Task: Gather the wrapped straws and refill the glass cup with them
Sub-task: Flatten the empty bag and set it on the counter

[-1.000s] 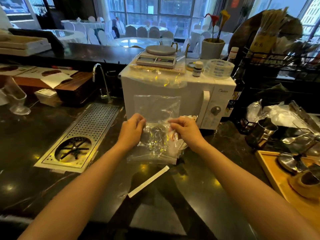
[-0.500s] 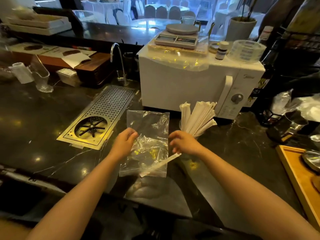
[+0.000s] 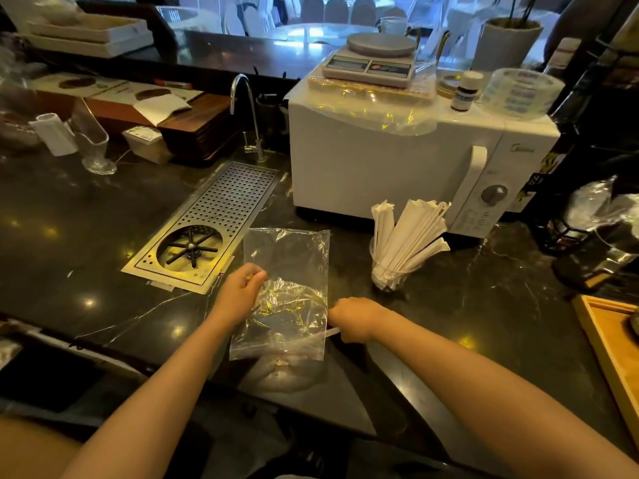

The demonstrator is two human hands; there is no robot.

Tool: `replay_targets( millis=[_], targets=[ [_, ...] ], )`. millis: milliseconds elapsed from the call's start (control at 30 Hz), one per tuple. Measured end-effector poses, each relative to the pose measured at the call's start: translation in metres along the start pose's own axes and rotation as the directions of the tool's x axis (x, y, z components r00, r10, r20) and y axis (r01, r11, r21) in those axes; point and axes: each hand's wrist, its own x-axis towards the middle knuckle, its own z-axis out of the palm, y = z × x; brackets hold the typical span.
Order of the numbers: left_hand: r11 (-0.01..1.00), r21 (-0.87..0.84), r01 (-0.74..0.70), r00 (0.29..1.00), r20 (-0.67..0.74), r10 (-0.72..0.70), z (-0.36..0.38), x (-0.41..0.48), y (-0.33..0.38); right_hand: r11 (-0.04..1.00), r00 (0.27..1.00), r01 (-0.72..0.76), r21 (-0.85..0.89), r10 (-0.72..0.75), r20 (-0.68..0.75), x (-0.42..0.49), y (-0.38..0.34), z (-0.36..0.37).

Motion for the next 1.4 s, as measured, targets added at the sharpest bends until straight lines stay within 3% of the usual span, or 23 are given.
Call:
replay_targets(
  millis=[267,400,500,567,667,833,1033,1167,1267,1400],
  targets=[
    [0.998,-0.036,-0.046,0.999,-0.023,0.045,-0.001,0.02,0.011,0.99,0.99,-0.142,0.007,0.142,0.023,-0.021,0.027,-0.023],
    [0.992,-0.11,-0.055,0.998,-0.031,0.052,0.004,0.03,0.023,0.946,0.964,-0.265,0.187,0.265,0.025,-0.049,0.055,-0.047],
    [0.983,-0.17,-0.062,0.998,-0.003,0.062,0.007,0.037,0.038,0.791,0.937,-0.293,0.537,0.349,-0.003,-0.07,0.073,-0.067],
    [0.98,-0.177,-0.089,0.995,0.016,0.094,0.009,0.043,0.048,0.661,0.91,-0.196,0.724,0.398,-0.116,-0.082,0.081,-0.082],
    [0.975,-0.178,-0.132,0.989,0.035,0.141,0.014,0.051,0.061,0.45,0.804,-0.032,0.892,0.543,-0.245,-0.089,0.092,-0.093],
    [0.968,-0.201,-0.153,0.983,0.073,0.171,0.023,0.056,0.077,0.348,0.661,-0.042,0.937,0.713,-0.235,-0.074,0.105,-0.085],
    [0.962,-0.215,-0.167,0.976,0.103,0.193,0.03,0.06,0.087,0.265,0.682,-0.085,0.96,0.718,-0.137,-0.066,0.11,-0.072],
    [0.953,-0.228,-0.197,0.966,0.118,0.228,0.036,0.062,0.098,0.213,0.633,-0.03,0.977,0.76,-0.146,-0.073,0.114,-0.075],
    [0.947,-0.241,-0.212,0.96,0.132,0.248,0.044,0.063,0.109,0.24,0.6,0.028,0.97,0.772,-0.208,-0.083,0.116,-0.078],
    [0.933,-0.28,-0.228,0.949,0.149,0.277,0.061,0.062,0.128,0.203,0.676,0.115,0.972,0.701,-0.227,-0.1,0.111,-0.081]
  ],
)
